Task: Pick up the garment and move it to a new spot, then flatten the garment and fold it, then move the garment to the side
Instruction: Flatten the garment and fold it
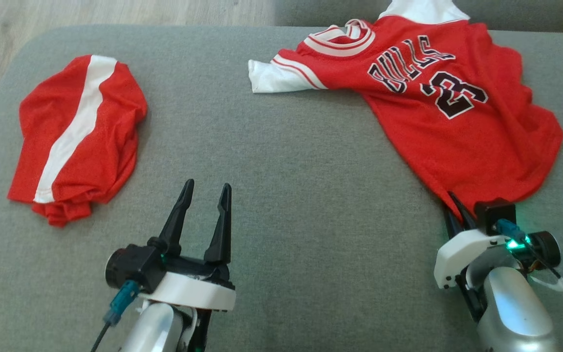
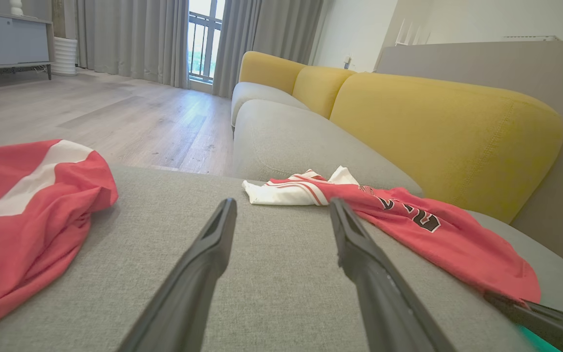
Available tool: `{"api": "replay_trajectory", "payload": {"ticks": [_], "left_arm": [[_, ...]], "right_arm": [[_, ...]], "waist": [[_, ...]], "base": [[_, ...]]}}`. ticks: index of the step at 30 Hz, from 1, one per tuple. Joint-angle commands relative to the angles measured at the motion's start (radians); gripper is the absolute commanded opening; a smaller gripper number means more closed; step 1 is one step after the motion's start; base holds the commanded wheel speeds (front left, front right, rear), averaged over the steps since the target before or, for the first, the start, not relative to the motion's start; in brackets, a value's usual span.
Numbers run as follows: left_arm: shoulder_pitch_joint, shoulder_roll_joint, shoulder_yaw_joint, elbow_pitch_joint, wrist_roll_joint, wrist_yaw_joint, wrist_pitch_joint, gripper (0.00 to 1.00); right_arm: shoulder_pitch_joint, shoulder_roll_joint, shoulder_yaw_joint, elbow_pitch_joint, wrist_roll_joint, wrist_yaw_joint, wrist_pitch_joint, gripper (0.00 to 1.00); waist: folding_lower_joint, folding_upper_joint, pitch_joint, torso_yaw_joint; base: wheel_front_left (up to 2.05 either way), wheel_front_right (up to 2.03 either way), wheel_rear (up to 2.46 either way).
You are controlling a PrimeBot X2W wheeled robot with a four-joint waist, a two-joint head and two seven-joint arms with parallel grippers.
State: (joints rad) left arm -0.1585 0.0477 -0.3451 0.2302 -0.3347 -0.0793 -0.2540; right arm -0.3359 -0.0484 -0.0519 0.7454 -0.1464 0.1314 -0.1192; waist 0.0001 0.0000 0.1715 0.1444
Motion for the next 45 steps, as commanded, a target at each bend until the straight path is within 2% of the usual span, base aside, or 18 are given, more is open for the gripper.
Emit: {"api": "replay_trajectory", "payload": {"ticks": [1,11,16,22,23,24,29,37,40,45], "left_arm": [[-0.029,0.003,0.037,-0.025,-0.002,0.004,-0.008,1.0],[0.012,0.003,0.05,-0.025,-0.005,0.01,-0.008,1.0],[0.034,0.003,0.052,-0.034,-0.01,0.015,-0.008,1.0],[0.043,0.003,0.043,-0.039,-0.017,0.019,-0.008,1.0],[0.043,0.003,0.041,-0.039,-0.018,0.019,-0.008,1.0],[0.043,0.003,0.038,-0.04,-0.019,0.02,-0.008,1.0],[0.036,0.003,0.031,-0.042,-0.021,0.02,-0.008,1.0],[0.032,0.003,0.035,-0.037,-0.011,0.016,-0.008,1.0],[0.028,0.003,0.032,-0.035,-0.009,0.014,-0.008,1.0],[0.021,0.003,0.03,-0.034,-0.007,0.012,-0.008,1.0]], "right_arm": [[0.002,-0.002,0.011,-0.002,-0.01,-0.001,-0.009,0.0],[0.1,-0.007,-0.135,-0.09,-0.05,-0.001,-0.027,0.0],[0.188,-0.024,-0.211,-0.204,-0.054,-0.001,0.016,0.0],[0.257,-0.027,-0.254,-0.328,-0.049,-0.001,0.089,0.0],[0.262,-0.026,-0.254,-0.343,-0.054,-0.001,0.094,0.15],[0.264,-0.024,-0.249,-0.36,-0.055,-0.001,0.09,1.0],[0.264,-0.009,-0.165,-0.426,0.011,-0.001,0.056,1.0],[0.27,-0.002,0.057,-0.536,0.15,-0.001,-0.065,1.0],[0.277,-0.002,0.121,-0.542,0.167,-0.001,-0.084,1.0],[0.257,-0.002,0.172,-0.526,0.174,-0.001,-0.094,1.0]], "waist": [[-0.0001,0.0,-0.011,-0.01],[-0.0001,0.0,-0.092,-0.063],[-0.0001,0.0,-0.122,-0.097],[-0.0001,0.0,-0.137,-0.12],[-0.0001,0.0,-0.137,-0.12],[-0.0001,0.0,-0.137,-0.12],[-0.0001,0.0,-0.128,-0.108],[-0.0001,0.0,-0.109,-0.066],[-0.0001,0.0,-0.1,-0.046],[-0.0001,0.0,-0.077,-0.015]], "base": [[0.0,0.0,0.0],[0.0,0.0,0.0],[0.0,0.0,0.0],[0.0,0.0,0.0],[0.0,0.0,0.0],[0.0,0.0,0.0],[0.0,0.0,0.0],[0.0,0.0,0.0],[0.0,0.0,0.0],[0.0,0.0,0.0]]}}
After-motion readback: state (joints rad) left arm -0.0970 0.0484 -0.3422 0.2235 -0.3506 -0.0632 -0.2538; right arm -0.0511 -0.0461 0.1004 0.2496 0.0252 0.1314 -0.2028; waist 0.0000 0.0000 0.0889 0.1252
